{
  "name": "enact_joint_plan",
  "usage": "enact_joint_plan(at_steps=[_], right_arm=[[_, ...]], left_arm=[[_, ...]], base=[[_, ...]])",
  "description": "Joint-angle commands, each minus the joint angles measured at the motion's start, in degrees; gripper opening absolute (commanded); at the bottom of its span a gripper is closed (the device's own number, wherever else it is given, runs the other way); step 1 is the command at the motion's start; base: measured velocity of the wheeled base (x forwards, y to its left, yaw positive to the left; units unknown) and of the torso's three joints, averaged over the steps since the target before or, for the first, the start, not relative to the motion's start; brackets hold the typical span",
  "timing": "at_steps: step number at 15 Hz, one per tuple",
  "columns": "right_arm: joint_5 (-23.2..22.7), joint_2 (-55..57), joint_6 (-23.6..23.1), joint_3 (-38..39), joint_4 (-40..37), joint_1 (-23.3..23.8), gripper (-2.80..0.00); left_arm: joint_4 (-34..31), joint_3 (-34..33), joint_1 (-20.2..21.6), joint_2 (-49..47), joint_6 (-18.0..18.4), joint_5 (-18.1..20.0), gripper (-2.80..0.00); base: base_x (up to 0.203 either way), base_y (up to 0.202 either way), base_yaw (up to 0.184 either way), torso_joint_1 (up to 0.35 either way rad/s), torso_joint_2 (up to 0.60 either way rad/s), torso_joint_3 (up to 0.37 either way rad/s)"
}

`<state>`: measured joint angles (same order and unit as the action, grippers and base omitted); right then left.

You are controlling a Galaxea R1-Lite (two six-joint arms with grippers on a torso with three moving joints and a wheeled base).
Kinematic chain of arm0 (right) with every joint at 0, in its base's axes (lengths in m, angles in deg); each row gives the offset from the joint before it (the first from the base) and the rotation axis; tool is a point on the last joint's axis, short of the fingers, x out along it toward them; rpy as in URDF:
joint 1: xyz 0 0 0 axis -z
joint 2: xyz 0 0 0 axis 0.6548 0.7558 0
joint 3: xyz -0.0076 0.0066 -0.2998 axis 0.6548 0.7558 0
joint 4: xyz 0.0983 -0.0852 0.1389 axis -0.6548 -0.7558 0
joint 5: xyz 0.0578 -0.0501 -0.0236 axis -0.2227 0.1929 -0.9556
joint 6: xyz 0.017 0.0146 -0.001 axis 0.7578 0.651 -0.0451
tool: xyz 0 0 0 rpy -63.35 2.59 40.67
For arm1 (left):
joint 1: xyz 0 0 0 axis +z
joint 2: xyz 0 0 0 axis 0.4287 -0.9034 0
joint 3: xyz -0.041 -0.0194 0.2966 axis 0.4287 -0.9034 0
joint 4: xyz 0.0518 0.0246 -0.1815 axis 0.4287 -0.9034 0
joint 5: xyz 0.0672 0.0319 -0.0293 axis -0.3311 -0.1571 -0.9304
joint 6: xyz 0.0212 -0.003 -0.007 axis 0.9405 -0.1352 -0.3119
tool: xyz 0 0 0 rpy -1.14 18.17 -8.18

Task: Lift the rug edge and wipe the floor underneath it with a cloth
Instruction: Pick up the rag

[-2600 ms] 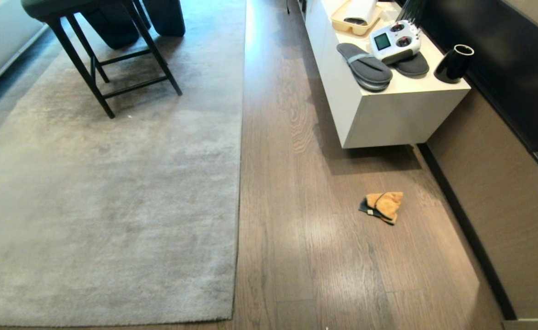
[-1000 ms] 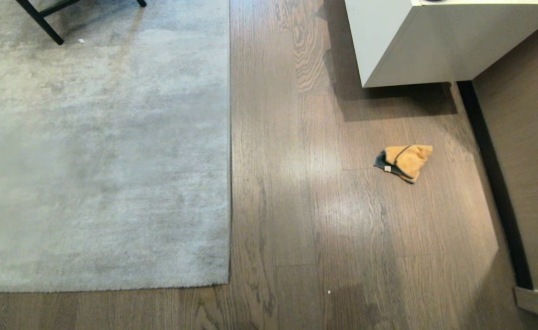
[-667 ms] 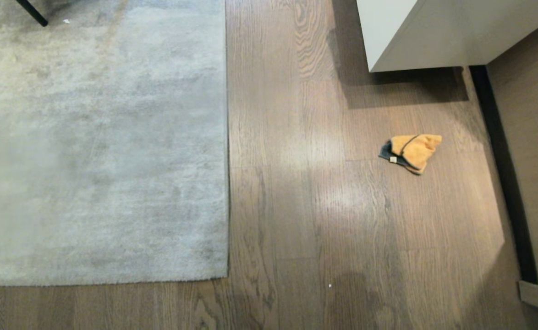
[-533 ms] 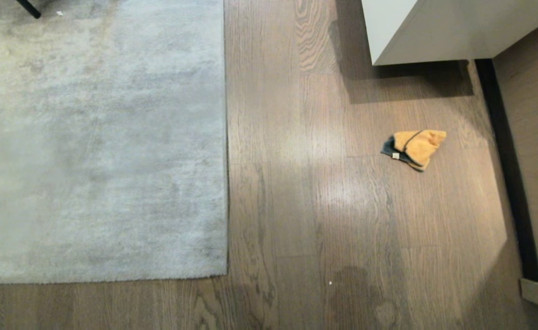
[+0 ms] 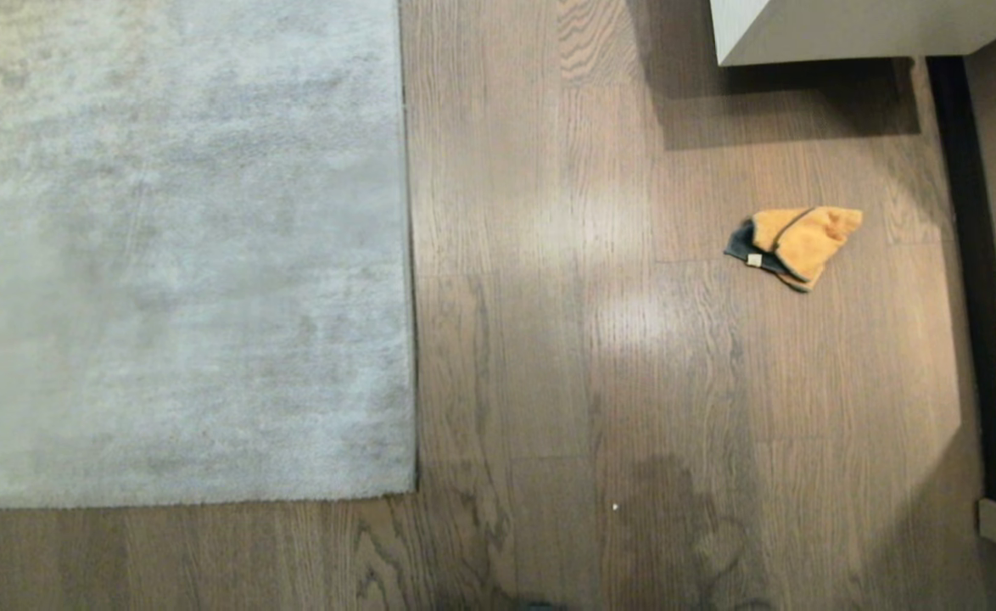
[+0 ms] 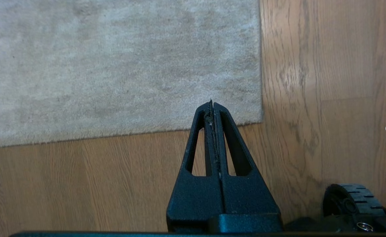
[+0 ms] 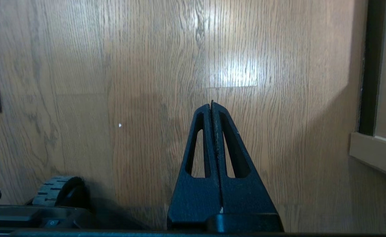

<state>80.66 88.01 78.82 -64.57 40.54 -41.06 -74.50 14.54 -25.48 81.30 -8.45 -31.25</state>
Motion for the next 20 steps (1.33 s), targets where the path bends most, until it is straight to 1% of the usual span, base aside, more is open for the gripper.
enact_joint_plan(at_steps=[1,12,20], right_arm=[[-0.09,0.07,-0.02,0.00,-0.07,-0.02,-2.80],[-0.09,0.07,-0.02,0.00,-0.07,-0.02,-2.80],[-0.06,0.07,-0.02,0.00,-0.07,-0.02,-2.80]], left_arm=[[-0.02,0.00,0.01,0.00,0.00,0.00,-2.80],[0.07,0.00,0.01,0.00,-0.35,0.00,-2.80],[0.07,0.00,0.01,0.00,-0.35,0.00,-2.80]], base=[[0.000,0.000,0.000,0.002,0.00,-0.199],[0.000,0.000,0.000,0.002,0.00,-0.193],[0.000,0.000,0.000,0.000,0.00,-0.021]])
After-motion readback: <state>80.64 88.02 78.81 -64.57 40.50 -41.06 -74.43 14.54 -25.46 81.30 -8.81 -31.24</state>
